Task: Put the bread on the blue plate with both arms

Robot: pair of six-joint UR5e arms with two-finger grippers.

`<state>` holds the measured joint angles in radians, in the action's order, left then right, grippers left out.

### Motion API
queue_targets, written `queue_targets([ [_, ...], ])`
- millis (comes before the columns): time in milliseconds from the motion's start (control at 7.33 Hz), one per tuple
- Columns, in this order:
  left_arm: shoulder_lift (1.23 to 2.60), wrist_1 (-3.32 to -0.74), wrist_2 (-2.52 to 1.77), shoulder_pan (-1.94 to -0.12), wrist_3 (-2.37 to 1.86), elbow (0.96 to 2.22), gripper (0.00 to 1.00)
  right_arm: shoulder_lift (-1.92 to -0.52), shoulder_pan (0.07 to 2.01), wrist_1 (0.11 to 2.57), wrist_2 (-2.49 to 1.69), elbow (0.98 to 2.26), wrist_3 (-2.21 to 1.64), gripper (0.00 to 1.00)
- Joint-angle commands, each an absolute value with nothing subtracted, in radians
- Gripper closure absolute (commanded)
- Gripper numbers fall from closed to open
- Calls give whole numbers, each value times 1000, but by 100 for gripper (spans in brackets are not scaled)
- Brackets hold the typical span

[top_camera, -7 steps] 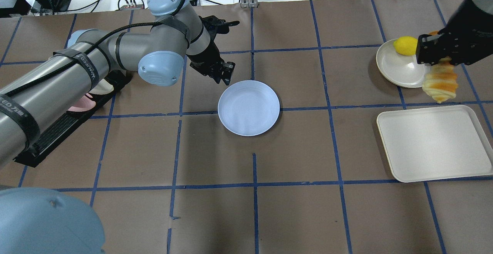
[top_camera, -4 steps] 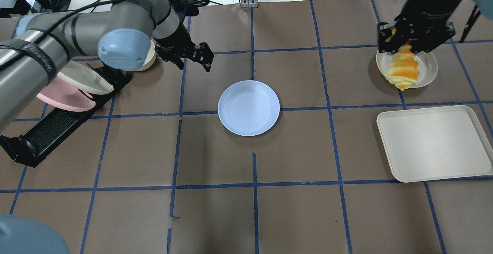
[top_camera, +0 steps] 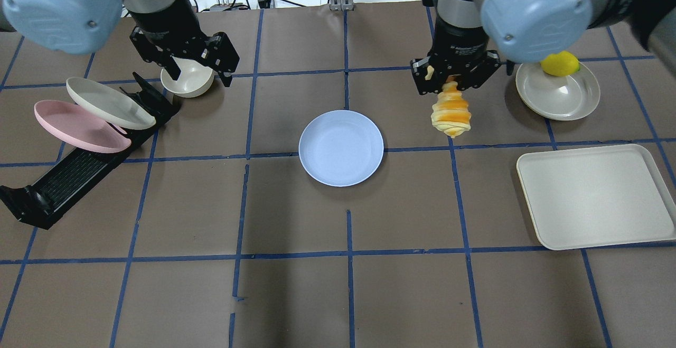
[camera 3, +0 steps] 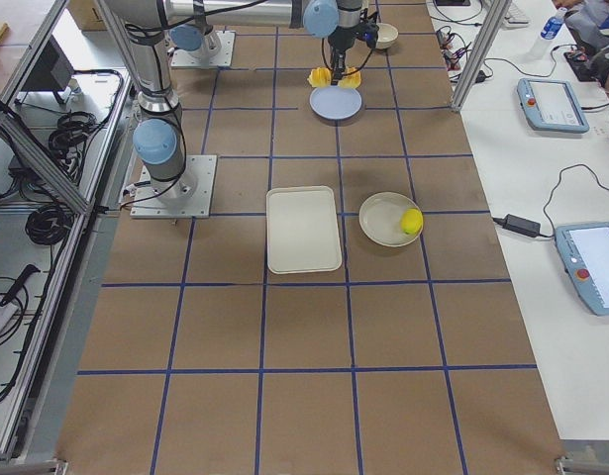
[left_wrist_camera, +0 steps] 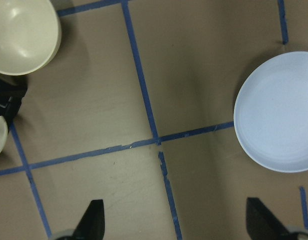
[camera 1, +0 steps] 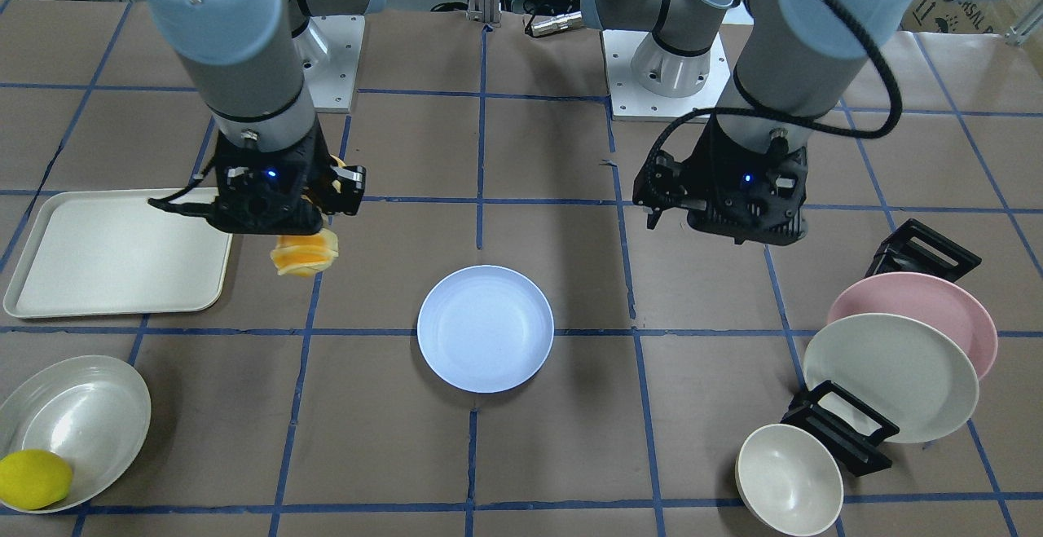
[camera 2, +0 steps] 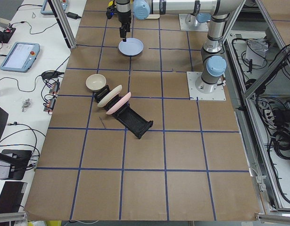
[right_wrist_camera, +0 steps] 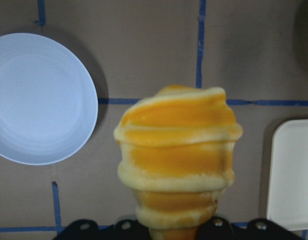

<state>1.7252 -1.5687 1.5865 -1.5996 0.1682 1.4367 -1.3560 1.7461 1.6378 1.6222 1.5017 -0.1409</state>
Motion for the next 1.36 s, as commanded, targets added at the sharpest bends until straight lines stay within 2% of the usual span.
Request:
queue_targets([
  [0, 1684, -1608, 1582, -1605, 160, 1431, 0, -1234, 1830, 1811, 1626, 1500, -236, 95],
  [682, 1664, -1595, 1591, -1608, 117, 1482, 0, -1073, 1914, 2034, 1643, 1499, -348, 96],
  [1227, 1677, -1594, 1591, -1608, 115, 1494, 0, -954, 1960, 2048, 1640, 1462, -331, 96],
])
